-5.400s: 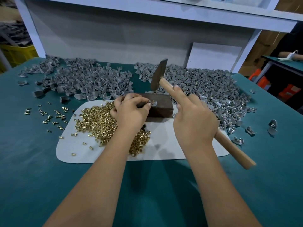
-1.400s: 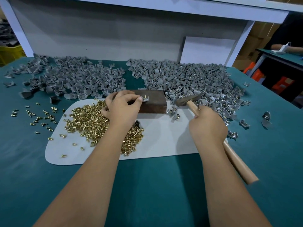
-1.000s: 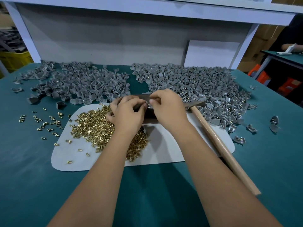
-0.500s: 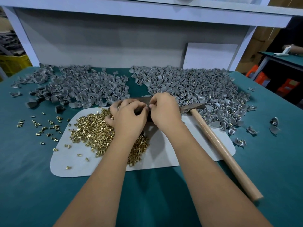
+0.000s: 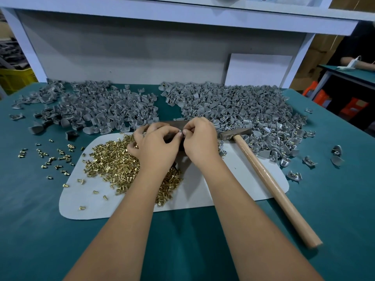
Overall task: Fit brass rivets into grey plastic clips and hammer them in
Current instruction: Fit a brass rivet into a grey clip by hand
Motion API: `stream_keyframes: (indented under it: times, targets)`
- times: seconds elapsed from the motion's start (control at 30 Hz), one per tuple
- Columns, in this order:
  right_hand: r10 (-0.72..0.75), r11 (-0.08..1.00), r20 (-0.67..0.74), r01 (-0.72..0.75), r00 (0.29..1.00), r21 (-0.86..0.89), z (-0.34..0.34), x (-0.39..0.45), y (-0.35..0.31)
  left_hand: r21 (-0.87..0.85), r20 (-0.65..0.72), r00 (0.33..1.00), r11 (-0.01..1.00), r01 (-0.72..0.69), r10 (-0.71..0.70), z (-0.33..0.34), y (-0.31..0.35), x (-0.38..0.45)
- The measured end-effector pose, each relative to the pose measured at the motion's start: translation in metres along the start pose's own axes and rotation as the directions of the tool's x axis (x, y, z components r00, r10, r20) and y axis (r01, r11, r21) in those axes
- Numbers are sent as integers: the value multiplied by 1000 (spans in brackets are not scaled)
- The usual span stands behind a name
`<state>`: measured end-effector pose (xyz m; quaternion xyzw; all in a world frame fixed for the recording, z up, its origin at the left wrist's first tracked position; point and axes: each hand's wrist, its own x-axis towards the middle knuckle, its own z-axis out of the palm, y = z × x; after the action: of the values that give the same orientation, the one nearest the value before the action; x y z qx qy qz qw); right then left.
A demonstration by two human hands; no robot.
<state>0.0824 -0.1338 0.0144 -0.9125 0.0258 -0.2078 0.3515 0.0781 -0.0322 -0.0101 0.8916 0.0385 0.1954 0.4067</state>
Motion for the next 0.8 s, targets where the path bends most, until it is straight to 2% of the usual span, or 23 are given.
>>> stream_keyframes:
  times: [0.47,0.63,0.8]
  targets:
    - [-100,990,-144,114,985,87,11,-7,10,-15,-9,1000,1000,3,-3,2,-1,1]
    - [-111,986,-112,124,987,110,7,-7,11,-14,-3,1000,1000,1,-1,2,-1,1]
    - [-54,962,-26,59,998,268,-8,-9,12,-33,22,1000,999,12,-11,0,-1,1]
